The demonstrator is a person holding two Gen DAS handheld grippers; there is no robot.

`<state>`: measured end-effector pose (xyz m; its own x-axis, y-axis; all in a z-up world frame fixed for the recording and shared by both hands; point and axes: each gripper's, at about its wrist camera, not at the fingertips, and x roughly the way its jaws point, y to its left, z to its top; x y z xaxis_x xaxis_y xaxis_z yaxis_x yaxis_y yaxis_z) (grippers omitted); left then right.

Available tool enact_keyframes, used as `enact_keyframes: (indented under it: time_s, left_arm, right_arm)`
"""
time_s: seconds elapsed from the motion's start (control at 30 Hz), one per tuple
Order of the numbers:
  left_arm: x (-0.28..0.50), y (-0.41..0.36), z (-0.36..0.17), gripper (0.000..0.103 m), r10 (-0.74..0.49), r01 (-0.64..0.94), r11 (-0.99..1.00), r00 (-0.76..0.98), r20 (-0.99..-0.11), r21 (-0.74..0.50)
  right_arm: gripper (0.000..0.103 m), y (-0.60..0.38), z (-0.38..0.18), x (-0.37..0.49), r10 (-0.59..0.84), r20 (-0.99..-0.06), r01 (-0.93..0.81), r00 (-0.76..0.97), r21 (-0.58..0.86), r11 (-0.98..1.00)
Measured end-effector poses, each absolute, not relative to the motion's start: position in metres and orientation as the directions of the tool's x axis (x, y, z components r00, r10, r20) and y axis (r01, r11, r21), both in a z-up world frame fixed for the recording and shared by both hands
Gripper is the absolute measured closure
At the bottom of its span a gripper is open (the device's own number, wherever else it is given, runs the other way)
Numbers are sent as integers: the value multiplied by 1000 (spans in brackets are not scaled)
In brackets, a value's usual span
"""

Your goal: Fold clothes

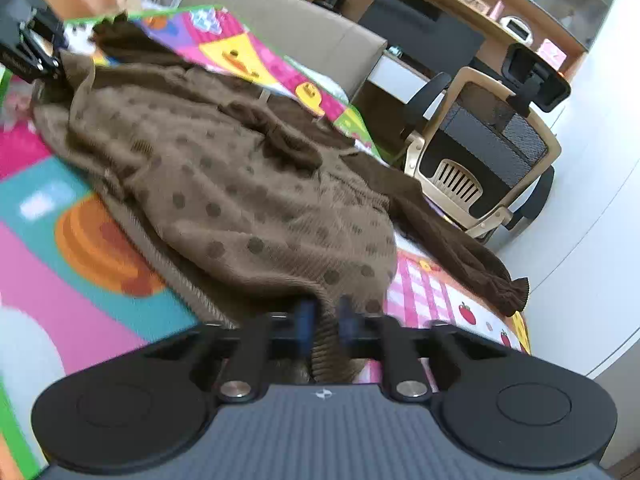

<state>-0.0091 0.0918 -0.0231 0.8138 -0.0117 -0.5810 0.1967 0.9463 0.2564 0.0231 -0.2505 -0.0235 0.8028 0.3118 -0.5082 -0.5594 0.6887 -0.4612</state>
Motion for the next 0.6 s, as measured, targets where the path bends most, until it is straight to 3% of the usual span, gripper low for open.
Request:
enact_keyframes:
  time_s: [0.27, 0.5, 0.6]
  left_arm:
    - [-64, 78, 13, 93, -84, 264, 926, 840, -536, 269]
    - [-76, 95, 9, 93, 3, 192, 939, 826, -564, 286]
    - [-71, 94, 0, 84, 22, 203, 922, 821, -570, 329]
  right_arm:
    - [99, -281, 2, 2, 318, -483, -529, 816, -400, 749]
    - [99, -292, -5, -2, 314, -492, -514, 812, -349, 784]
    - [99, -291, -3, -4, 323, -477, -512, 817, -344, 787]
